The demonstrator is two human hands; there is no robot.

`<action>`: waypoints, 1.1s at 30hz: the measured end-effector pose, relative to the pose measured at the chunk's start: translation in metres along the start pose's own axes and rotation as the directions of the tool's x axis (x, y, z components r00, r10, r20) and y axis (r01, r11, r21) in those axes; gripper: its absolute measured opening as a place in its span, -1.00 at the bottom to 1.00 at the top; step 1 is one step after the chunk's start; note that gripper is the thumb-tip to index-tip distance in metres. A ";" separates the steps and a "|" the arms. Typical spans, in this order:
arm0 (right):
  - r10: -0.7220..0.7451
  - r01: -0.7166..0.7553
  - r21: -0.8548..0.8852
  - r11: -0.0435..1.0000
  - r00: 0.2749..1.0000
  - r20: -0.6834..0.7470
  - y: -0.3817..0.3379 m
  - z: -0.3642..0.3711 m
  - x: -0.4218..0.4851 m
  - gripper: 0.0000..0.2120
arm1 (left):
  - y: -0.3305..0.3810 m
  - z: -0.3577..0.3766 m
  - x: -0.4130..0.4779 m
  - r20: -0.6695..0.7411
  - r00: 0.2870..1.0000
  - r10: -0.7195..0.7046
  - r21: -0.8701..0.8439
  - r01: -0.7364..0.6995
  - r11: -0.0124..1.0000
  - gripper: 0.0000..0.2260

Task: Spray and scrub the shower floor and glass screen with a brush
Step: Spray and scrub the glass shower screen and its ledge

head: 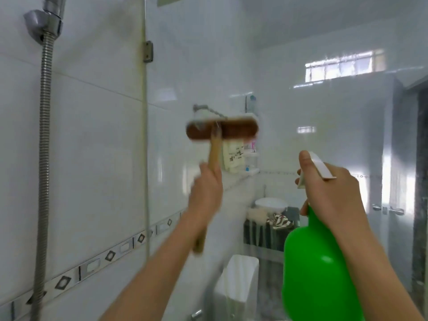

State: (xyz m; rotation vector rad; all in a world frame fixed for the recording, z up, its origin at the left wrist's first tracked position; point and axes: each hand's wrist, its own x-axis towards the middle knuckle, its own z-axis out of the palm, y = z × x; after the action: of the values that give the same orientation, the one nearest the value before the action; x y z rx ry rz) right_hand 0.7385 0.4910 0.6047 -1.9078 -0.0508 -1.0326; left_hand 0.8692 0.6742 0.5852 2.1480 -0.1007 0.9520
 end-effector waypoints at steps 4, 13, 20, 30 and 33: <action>-0.022 0.021 -0.050 0.999 1.000 -0.018 0.006 -0.009 -0.002 -0.39 | -0.003 0.009 -0.069 0.112 0.988 0.107 0.074 -0.115 0.991 -0.68; 0.002 -0.002 -0.050 0.999 1.000 -0.003 0.016 -0.015 -0.011 -0.38 | 0.010 0.019 -0.014 -0.040 0.998 0.046 -0.079 -0.049 0.996 -0.64; 0.022 -0.024 -0.145 0.989 1.000 -0.014 0.029 -0.034 -0.025 -0.39 | -0.078 0.067 -0.186 0.258 0.957 -0.132 0.052 0.122 0.991 -0.71; 0.105 -0.102 -0.170 0.980 0.994 0.012 0.041 -0.037 -0.033 -0.45 | -0.008 0.088 -0.136 0.156 0.986 0.054 -0.099 -0.039 0.994 -0.61; 0.108 -0.106 -0.192 0.976 0.994 0.001 0.049 -0.051 -0.039 -0.41 | -0.014 0.095 -0.197 0.305 0.947 0.106 -0.027 -0.103 0.994 -0.57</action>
State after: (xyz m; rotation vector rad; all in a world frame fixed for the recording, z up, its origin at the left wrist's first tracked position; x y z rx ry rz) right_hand 0.7015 0.4400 0.5542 -2.0667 0.1490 -0.9825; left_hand 0.7893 0.5761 0.4063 2.2841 -0.3746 0.6667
